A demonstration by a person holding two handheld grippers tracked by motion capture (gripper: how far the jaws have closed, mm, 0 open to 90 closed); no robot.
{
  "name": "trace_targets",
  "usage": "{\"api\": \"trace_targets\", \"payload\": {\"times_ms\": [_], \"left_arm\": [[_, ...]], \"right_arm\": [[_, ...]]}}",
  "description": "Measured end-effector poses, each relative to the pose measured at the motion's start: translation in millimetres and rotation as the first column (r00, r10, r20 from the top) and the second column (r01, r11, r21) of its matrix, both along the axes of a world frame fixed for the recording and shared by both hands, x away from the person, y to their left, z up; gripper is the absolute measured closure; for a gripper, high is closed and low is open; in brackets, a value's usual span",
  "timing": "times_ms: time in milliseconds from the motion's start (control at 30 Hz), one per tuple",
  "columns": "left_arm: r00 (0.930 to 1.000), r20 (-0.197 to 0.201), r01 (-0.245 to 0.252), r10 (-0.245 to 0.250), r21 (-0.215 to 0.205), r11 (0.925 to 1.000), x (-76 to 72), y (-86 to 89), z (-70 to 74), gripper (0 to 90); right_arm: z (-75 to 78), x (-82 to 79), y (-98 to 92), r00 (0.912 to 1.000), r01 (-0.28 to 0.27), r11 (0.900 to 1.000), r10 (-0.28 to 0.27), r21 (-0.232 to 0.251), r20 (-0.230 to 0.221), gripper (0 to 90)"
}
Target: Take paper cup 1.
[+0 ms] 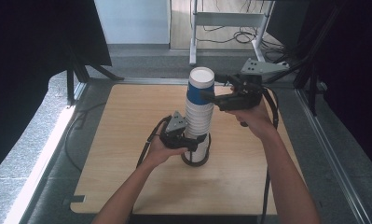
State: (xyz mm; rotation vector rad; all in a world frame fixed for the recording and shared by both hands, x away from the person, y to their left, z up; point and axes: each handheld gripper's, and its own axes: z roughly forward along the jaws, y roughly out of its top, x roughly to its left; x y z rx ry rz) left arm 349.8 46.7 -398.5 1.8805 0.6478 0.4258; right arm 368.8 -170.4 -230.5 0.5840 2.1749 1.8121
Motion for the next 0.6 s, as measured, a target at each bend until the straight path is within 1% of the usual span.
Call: {"api": "trace_targets", "payload": {"times_ms": [67, 100, 133, 200, 267, 300, 367, 533, 600], "left_arm": [[1.0000, 0.001, -0.003, 0.003, 0.002, 1.0000, -0.2, -0.1, 0.1, 13.0], [1.0000, 0.001, -0.003, 0.003, 0.002, 1.0000, -0.2, -0.1, 0.1, 13.0], [1.0000, 0.002, -0.004, 0.004, 0.004, 1.0000, -0.4, -0.2, 0.2, 13.0], [1.0000, 0.002, -0.002, 0.002, 0.005, 1.0000, -0.5, -0.3, 0.2, 13.0], [1.0000, 0.004, -0.003, 0.003, 0.005, 1.0000, -0.6, -0.6, 0.1, 13.0], [1.0000, 0.004, -0.003, 0.003, 0.005, 1.0000, -0.6, -0.6, 0.1, 13.0], [1.0000, 0.003, -0.005, 0.005, 0.005, 1.0000, -0.6, -0.4, 0.2, 13.0], [1.0000, 0.004, -0.003, 0.003, 0.008, 1.0000, -0.8, -0.5, 0.3, 13.0], [1.0000, 0.004, -0.003, 0.003, 0.008, 1.0000, -0.9, -0.7, 0.2, 12.9]], "right_arm": [[2.2, 4.3, 9.7, 1.0000, 0.001, 1.000, -0.001, -0.004, -0.004, 16.6], [2.2, 4.3, 9.7, 1.0000, 0.001, 1.000, -0.001, -0.004, -0.004, 16.6], [3.5, 6.4, 15.4, 1.0000, -0.006, 1.000, 0.006, -0.012, -0.006, 17.3], [4.0, 7.1, 17.7, 1.0000, -0.007, 1.000, 0.007, -0.020, -0.004, 17.8], [4.2, 9.2, 23.6, 0.9999, 0.012, 0.999, -0.012, -0.046, -0.004, 21.8], [4.2, 9.2, 23.6, 0.9999, 0.012, 0.999, -0.012, -0.046, -0.004, 21.8], [3.2, 9.7, 26.0, 0.9997, 0.023, 0.998, -0.023, -0.052, 0.004, 26.1], [3.0, 8.9, 25.2, 0.9995, 0.028, 0.999, -0.028, -0.044, 0.016, 27.1], [4.5, 8.0, 23.4, 0.9993, 0.029, 0.999, -0.028, -0.033, 0.023, 27.3]]}}
